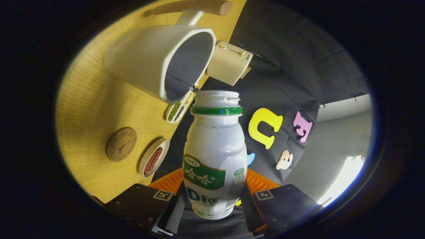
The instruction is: Take the bottle from table, then pour the juice into the cup, finally place the bottle on the coaster
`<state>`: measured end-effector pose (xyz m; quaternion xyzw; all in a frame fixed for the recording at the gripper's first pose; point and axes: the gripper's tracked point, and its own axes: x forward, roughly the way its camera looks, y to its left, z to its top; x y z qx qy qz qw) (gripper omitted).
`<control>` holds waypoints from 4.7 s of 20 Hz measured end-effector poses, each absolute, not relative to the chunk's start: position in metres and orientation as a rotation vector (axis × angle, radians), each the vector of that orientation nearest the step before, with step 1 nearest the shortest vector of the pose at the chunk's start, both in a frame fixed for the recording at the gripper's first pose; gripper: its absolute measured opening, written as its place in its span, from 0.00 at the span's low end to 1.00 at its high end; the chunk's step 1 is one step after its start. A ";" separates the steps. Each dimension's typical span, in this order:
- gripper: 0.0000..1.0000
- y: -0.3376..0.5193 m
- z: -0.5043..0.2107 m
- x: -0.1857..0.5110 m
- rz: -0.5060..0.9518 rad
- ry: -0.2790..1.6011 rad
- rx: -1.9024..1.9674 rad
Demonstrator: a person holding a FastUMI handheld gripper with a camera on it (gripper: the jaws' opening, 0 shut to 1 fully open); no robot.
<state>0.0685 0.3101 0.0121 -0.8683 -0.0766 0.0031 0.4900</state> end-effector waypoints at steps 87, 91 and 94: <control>0.75 0.252 0.003 0.089 0.271 0.181 -0.201; 0.74 0.257 -0.002 0.092 0.282 0.179 -0.175; 0.75 0.259 -0.012 0.099 0.286 0.184 -0.156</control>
